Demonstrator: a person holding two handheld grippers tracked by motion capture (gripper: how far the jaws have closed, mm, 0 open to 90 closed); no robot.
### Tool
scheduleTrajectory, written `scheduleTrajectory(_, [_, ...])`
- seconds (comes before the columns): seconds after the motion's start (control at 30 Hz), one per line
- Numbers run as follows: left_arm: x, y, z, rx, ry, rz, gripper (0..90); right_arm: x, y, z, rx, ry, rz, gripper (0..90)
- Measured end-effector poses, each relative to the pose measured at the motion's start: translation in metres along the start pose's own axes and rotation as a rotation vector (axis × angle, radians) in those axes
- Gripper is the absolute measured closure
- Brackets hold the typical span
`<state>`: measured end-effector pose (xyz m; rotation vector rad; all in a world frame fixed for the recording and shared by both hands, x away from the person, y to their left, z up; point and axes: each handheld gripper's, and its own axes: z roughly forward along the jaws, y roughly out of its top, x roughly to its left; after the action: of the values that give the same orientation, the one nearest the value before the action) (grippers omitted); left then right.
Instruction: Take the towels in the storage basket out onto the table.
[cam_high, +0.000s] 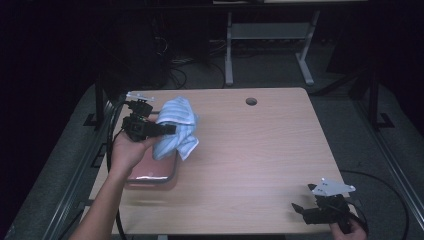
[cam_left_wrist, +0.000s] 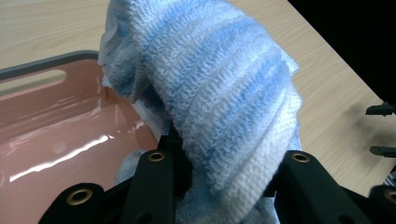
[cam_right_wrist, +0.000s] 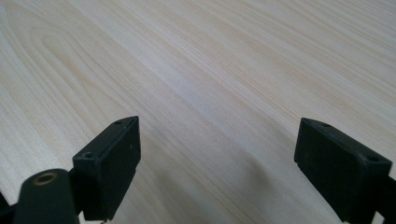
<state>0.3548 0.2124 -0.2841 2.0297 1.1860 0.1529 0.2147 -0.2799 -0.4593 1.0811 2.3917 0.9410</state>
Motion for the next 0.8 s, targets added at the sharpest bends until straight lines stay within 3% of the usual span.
scheduleTrajectory(0.4, [-0.021, 0.014, 0.008, 0.007, -0.021, 0.043, 67.1, 0.000, 0.000, -0.002, -0.006, 0.002, -0.005, 14.0])
scheduleTrajectory(0.8, [-0.044, 0.026, 0.032, 0.035, -0.055, 0.085, 67.0, -0.001, 0.001, -0.003, -0.014, 0.000, -0.004, 14.0])
